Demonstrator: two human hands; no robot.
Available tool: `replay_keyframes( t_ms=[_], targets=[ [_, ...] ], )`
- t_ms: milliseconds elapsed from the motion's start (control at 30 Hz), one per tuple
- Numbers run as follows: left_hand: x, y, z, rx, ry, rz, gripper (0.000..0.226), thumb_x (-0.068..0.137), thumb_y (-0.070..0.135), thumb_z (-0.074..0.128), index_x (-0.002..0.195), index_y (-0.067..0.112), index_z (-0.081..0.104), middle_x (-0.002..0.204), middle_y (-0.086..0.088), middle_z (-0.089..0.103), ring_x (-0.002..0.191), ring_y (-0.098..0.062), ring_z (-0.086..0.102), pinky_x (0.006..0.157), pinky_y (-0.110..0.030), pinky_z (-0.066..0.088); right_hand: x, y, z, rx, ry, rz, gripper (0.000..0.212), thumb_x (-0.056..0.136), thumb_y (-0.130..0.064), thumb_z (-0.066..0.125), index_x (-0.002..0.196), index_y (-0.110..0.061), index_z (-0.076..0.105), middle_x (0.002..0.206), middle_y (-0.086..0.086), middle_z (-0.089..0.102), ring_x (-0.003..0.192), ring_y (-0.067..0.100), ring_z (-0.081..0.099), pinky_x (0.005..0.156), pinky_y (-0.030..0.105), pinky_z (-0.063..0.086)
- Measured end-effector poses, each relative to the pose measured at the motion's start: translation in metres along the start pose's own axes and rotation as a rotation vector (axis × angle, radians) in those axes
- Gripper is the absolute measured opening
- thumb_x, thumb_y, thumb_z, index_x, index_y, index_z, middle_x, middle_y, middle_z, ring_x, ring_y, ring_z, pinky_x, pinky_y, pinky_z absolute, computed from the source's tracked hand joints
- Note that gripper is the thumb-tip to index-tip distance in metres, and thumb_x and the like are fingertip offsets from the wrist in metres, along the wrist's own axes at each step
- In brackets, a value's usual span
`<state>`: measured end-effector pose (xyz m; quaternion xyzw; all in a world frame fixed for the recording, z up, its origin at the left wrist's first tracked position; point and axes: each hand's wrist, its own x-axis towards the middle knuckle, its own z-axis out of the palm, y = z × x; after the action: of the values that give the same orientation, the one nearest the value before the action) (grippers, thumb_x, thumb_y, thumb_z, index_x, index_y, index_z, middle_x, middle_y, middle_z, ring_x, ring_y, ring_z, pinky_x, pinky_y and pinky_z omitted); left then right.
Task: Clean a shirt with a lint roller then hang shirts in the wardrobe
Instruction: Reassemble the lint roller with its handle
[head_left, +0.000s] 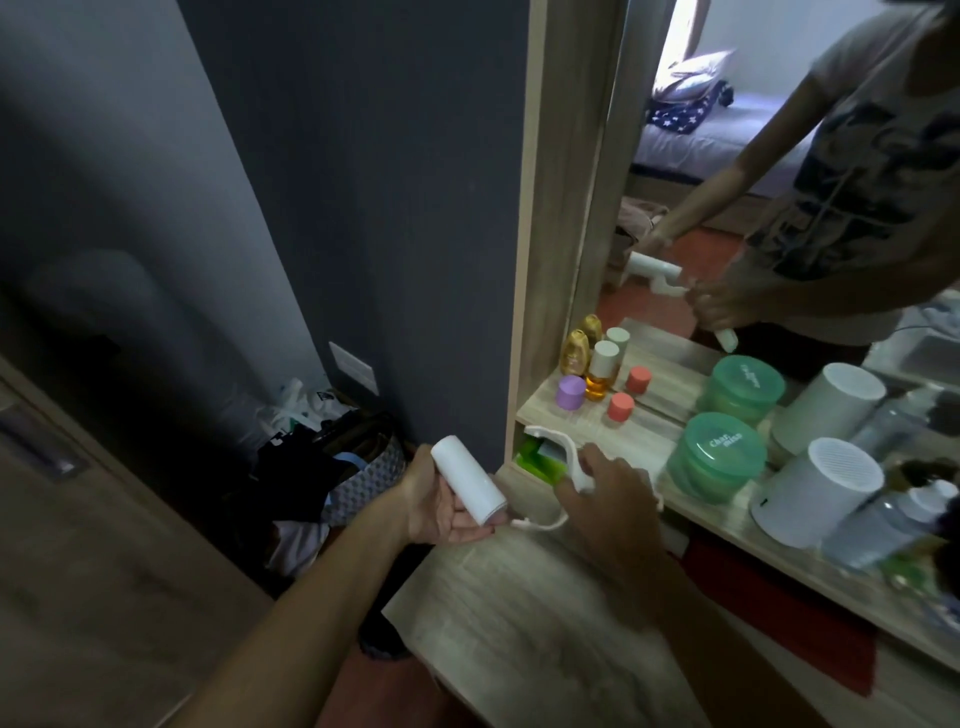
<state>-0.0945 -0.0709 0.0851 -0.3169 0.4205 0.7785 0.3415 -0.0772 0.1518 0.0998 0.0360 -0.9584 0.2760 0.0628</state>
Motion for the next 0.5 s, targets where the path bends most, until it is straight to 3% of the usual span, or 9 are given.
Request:
replay_keyframes(
  t_ms=[167, 300, 400, 500],
  targets=[
    [0.001, -0.002, 0.011, 0.050, -0.065, -0.015, 0.085, 0.088, 0.072, 0.013, 0.112, 0.005, 0.060, 0.092, -0.016, 0.073, 0.078, -0.033, 0.073, 0.083, -0.046, 0.050, 0.007, -0.019, -0.007, -0.160, 0.023, -0.206, 0.027, 0.074, -0.051, 0.040, 0.079, -0.027, 0.051, 0.069, -0.009, 0.053, 0.065, 0.013, 0.045, 0.070, 0.033, 0.034],
    [0.000, 0.001, 0.015, 0.087, -0.073, -0.002, 0.092, 0.086, 0.075, 0.009, 0.109, 0.002, 0.061, 0.099, -0.017, 0.070, 0.079, -0.032, 0.072, 0.083, -0.045, 0.051, 0.006, -0.025, -0.010, -0.196, 0.069, -0.251, 0.028, 0.076, -0.051, 0.039, 0.079, -0.027, 0.054, 0.068, -0.010, 0.054, 0.064, 0.013, 0.046, 0.069, 0.032, 0.035],
    [-0.007, 0.004, 0.025, 0.114, -0.049, 0.053, 0.095, 0.087, 0.074, 0.009, 0.099, -0.003, 0.063, 0.087, -0.022, 0.071, 0.071, -0.031, 0.072, 0.082, -0.042, 0.050, 0.007, -0.031, -0.013, -0.216, 0.113, -0.296, 0.029, 0.076, -0.048, 0.040, 0.078, -0.025, 0.056, 0.065, -0.009, 0.052, 0.061, 0.014, 0.044, 0.065, 0.031, 0.026],
    [-0.010, 0.008, 0.032, 0.151, 0.010, 0.104, 0.095, 0.088, 0.074, 0.008, 0.106, -0.005, 0.059, 0.087, -0.024, 0.069, 0.070, -0.031, 0.071, 0.078, -0.040, 0.052, 0.008, -0.037, -0.016, -0.195, 0.107, -0.294, 0.025, 0.076, -0.045, 0.042, 0.078, -0.024, 0.056, 0.066, -0.007, 0.056, 0.061, 0.015, 0.047, 0.067, 0.031, 0.030]
  ],
)
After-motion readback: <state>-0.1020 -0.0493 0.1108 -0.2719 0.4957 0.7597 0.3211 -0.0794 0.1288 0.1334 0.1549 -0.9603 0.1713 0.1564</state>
